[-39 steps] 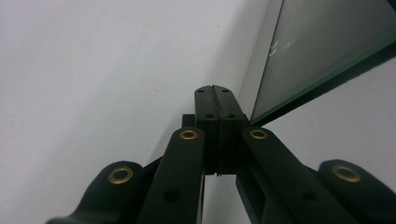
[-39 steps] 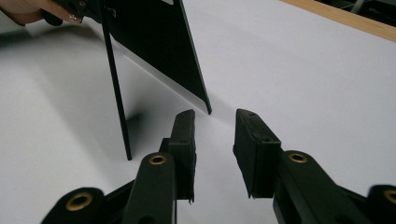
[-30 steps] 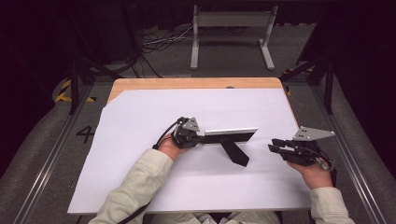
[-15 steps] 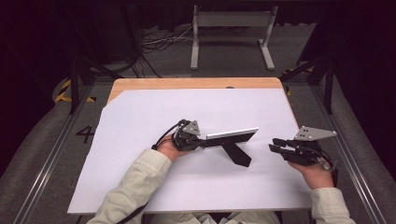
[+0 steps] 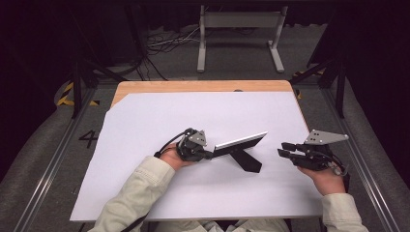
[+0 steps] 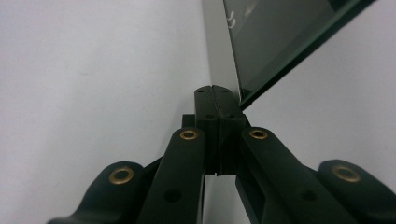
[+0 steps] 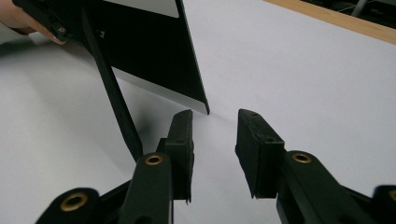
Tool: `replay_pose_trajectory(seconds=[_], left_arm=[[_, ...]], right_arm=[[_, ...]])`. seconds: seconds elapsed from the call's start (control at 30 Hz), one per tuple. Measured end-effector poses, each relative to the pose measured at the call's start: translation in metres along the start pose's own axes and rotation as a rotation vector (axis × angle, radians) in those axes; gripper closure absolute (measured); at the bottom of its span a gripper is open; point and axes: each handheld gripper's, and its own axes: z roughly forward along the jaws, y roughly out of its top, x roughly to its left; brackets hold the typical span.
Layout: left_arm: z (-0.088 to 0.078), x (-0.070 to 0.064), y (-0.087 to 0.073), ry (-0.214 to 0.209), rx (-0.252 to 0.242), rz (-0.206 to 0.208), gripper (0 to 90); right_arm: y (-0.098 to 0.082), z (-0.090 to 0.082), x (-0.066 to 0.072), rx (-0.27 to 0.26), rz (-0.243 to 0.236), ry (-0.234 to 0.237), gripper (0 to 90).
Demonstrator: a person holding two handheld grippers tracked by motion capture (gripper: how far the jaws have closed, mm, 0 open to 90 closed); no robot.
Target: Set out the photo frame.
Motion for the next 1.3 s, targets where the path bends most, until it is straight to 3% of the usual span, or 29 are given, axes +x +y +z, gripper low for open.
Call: replay_pose_trajectory(seconds=[0.27, 0.57, 0.8, 1.3], left_arm=[[0.0, -0.007, 0.001, -0.039, 0.01, 0.019, 90.0], [0.007, -0.023, 0.009, -0.099, 0.039, 0.084, 90.0], [0.01, -0.032, 0.014, -0.143, 0.065, 0.109, 90.0], [0.017, -0.05, 0.026, -0.205, 0.106, 0.184, 90.0]], right_arm=[[0.002, 0.001, 0.0, -0.005, -0.003, 0.005, 66.7], [0.004, -0.002, 0.0, -0.013, 0.01, 0.005, 66.9], [0.004, -0.005, -0.001, -0.016, 0.018, 0.003, 67.0], [0.004, -0.005, 0.0, -0.013, 0.022, 0.007, 67.3]])
